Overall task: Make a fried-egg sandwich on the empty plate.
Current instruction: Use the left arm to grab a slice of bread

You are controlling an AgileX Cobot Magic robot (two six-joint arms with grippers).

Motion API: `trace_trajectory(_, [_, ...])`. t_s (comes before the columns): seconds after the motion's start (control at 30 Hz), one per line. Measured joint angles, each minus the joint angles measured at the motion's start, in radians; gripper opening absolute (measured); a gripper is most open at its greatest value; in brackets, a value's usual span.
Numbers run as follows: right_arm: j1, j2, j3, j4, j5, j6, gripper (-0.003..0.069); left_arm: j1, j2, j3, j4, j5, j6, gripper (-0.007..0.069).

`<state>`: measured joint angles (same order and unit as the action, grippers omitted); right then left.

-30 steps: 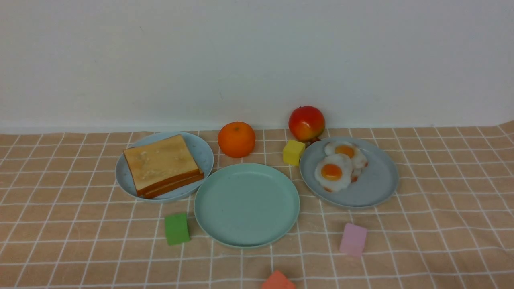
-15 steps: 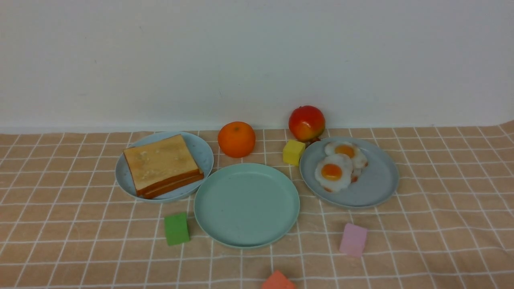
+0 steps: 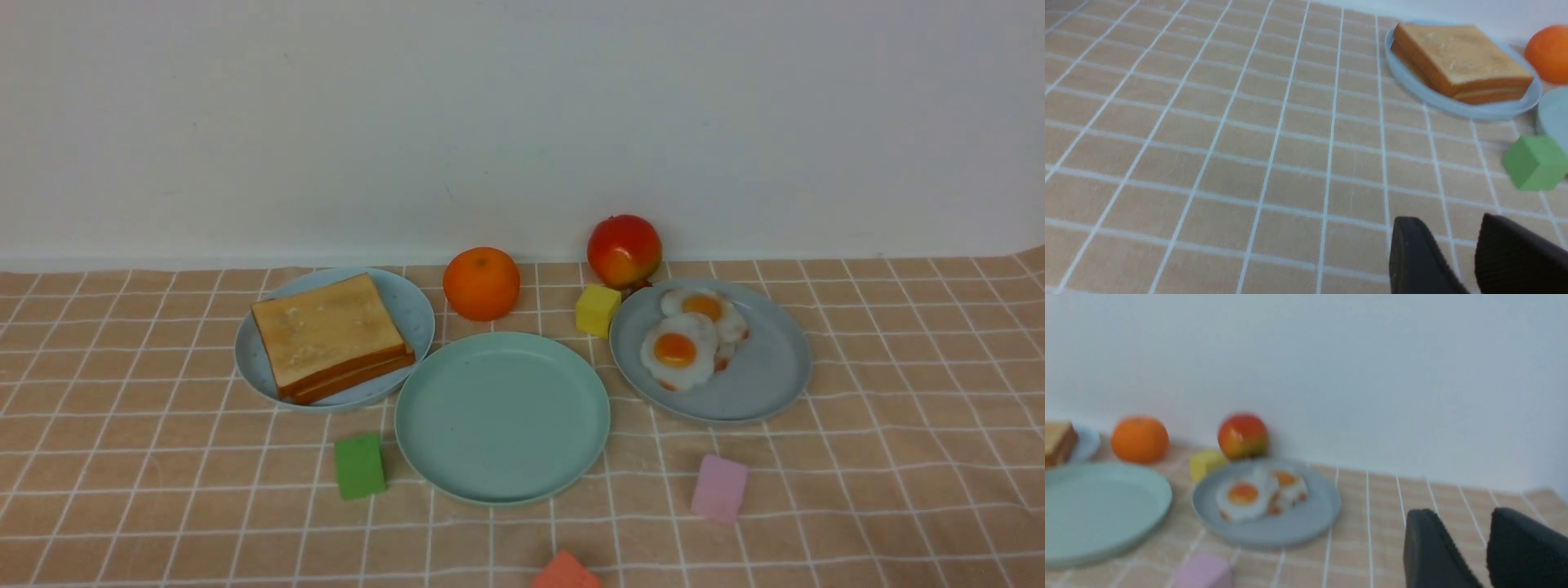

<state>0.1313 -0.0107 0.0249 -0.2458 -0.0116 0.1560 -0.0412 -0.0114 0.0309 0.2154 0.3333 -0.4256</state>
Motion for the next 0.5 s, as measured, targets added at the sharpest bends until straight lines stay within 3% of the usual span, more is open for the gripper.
trace_trajectory(0.23, [0.0, 0.0, 0.0, 0.007, -0.076, 0.049, 0.0241, 0.0, 0.0, 0.0, 0.0, -0.279, 0.0, 0.0238])
trace_trajectory(0.5, [0.0, 0.0, 0.0, 0.009, -0.329, 0.204, 0.0241, 0.0, 0.0, 0.0, 0.001, -0.346, 0.0, 0.0238])
